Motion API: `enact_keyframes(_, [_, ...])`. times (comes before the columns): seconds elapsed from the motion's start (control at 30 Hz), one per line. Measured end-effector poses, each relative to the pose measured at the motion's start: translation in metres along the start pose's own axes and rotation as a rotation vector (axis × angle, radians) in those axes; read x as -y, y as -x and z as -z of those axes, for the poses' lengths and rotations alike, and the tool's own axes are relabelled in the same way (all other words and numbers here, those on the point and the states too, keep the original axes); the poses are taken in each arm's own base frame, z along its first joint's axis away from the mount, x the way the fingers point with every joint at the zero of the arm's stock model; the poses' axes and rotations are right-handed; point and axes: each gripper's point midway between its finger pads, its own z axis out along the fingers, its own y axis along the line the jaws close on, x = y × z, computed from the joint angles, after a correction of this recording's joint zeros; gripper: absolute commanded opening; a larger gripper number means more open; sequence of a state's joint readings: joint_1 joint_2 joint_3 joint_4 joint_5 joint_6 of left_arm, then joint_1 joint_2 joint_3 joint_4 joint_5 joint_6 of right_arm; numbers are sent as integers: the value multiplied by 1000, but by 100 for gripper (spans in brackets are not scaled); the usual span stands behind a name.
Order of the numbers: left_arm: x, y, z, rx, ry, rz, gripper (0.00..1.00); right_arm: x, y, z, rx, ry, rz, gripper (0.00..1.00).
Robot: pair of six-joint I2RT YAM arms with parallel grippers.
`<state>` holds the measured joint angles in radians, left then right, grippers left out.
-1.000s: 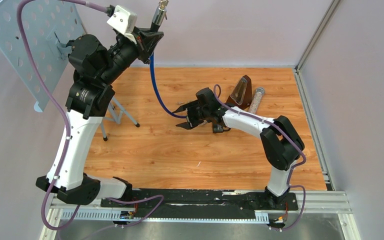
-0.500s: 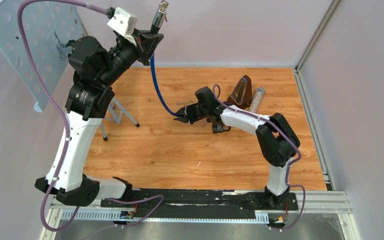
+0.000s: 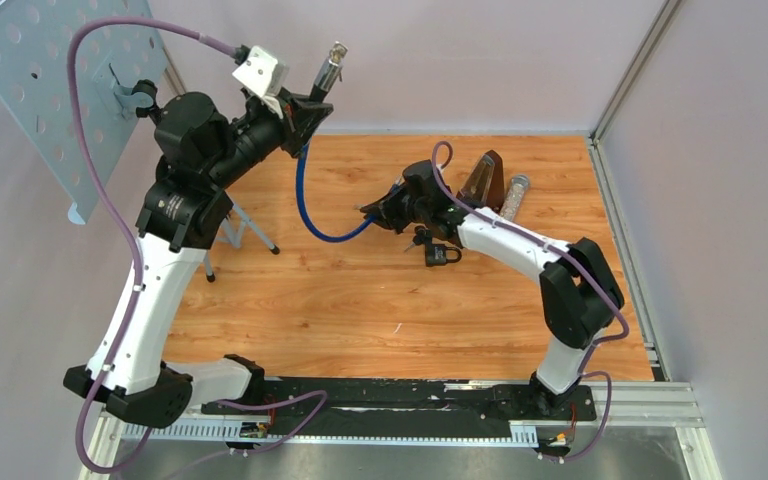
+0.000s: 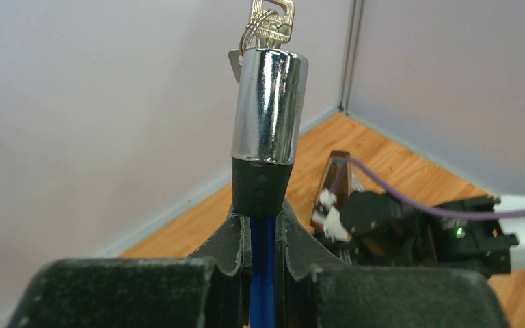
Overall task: Lock with the key
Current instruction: Lock the lock.
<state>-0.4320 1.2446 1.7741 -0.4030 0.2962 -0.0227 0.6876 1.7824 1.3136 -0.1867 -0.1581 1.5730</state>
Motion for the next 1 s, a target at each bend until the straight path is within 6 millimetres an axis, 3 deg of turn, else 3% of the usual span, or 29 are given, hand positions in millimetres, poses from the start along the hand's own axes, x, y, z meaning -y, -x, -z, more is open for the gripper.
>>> enact_keyframes(0.2, [12, -47, 6, -117, -52, 39, 0, -40, 11, 48, 123, 183, 447, 0])
enact_keyframes(0.4, [31, -80, 11, -211, -155, 80, 0, -75, -11, 112, 171, 473, 900, 0])
enact_keyframes(0.53, [49, -92, 20, -263, -248, 115, 0, -84, -29, 139, 180, 599, 1151, 0])
enact_keyframes(0.8, [70, -125, 26, -400, -362, 209, 0, -88, -50, 167, 194, 739, 1518, 0])
enact_keyframes(1.0, [66, -141, 21, -480, -332, 277, 0, -72, -35, 153, 245, 667, 1601, 0])
